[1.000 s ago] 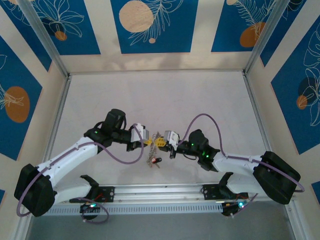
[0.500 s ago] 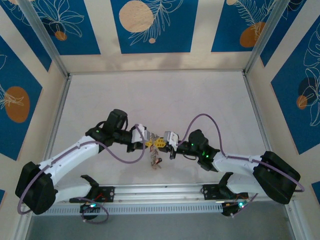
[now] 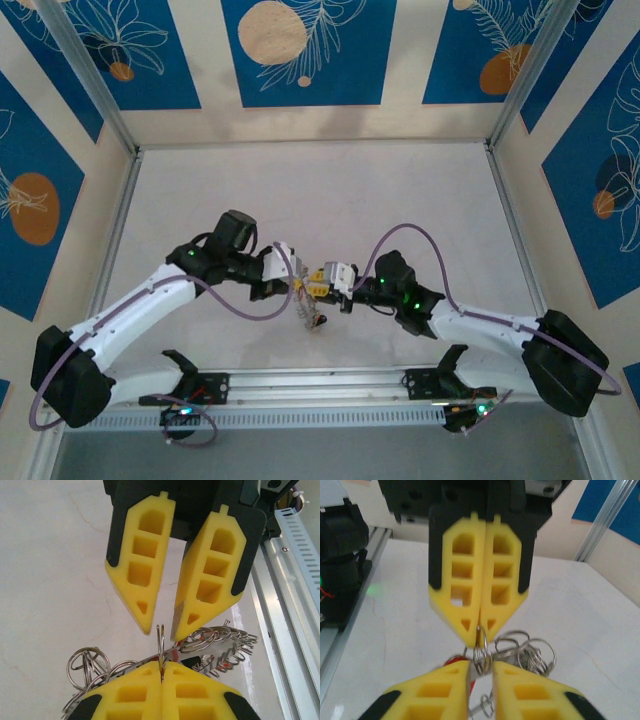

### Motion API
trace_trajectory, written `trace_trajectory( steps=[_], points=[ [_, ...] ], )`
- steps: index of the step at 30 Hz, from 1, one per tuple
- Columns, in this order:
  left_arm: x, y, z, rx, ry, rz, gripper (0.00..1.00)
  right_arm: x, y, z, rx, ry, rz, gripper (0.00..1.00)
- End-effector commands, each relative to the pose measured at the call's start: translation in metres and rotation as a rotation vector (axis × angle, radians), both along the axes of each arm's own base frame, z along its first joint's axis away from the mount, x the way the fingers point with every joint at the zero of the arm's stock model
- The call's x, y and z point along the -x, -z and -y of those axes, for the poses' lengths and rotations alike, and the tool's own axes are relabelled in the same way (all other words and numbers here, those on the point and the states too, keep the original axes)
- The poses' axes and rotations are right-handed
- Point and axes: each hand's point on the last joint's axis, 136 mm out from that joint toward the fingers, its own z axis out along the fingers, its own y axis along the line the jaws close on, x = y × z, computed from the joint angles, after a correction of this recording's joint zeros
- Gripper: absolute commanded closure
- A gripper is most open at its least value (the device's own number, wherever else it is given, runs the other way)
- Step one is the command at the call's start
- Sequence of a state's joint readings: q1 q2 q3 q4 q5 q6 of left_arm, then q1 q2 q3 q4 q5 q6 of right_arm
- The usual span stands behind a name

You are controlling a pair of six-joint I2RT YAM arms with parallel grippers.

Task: Put the keys on the keyring

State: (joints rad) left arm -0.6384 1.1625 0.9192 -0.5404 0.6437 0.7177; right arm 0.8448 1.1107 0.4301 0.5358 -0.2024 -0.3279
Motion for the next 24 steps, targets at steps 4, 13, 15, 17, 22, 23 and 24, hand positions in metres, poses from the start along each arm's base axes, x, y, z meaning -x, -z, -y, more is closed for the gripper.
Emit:
trace_trajectory(
  steps=[4,13,15,17,22,23,24],
  points=[
    [0.007,-0.012,-0.009,-0.116,-0.001,0.013,1.0,0.003,0.005,0.007,0.094,-0.033,-0.053,0.74],
    [0.007,-0.004,0.0,-0.235,0.008,-0.038,1.0,0.011,-0.001,-0.002,0.051,-0.081,-0.175,0.73],
    [0.008,-0.005,0.002,-0.235,0.016,-0.034,1.0,0.012,-0.002,-0.005,0.028,-0.092,-0.186,0.73],
    [0.009,-0.006,0.004,-0.232,0.025,-0.032,1.0,0.011,-0.001,-0.007,0.023,-0.101,-0.201,0.74],
    [0.012,-0.009,0.011,-0.217,0.063,-0.036,1.0,0.01,0.002,-0.011,0.006,-0.105,-0.235,0.77],
    [0.013,-0.009,0.012,-0.214,0.065,-0.037,1.0,0.01,0.002,-0.012,0.007,-0.107,-0.239,0.78],
    [0.013,-0.009,0.013,-0.207,0.07,-0.039,1.0,0.01,0.002,-0.013,0.01,-0.109,-0.248,0.78]
  ],
)
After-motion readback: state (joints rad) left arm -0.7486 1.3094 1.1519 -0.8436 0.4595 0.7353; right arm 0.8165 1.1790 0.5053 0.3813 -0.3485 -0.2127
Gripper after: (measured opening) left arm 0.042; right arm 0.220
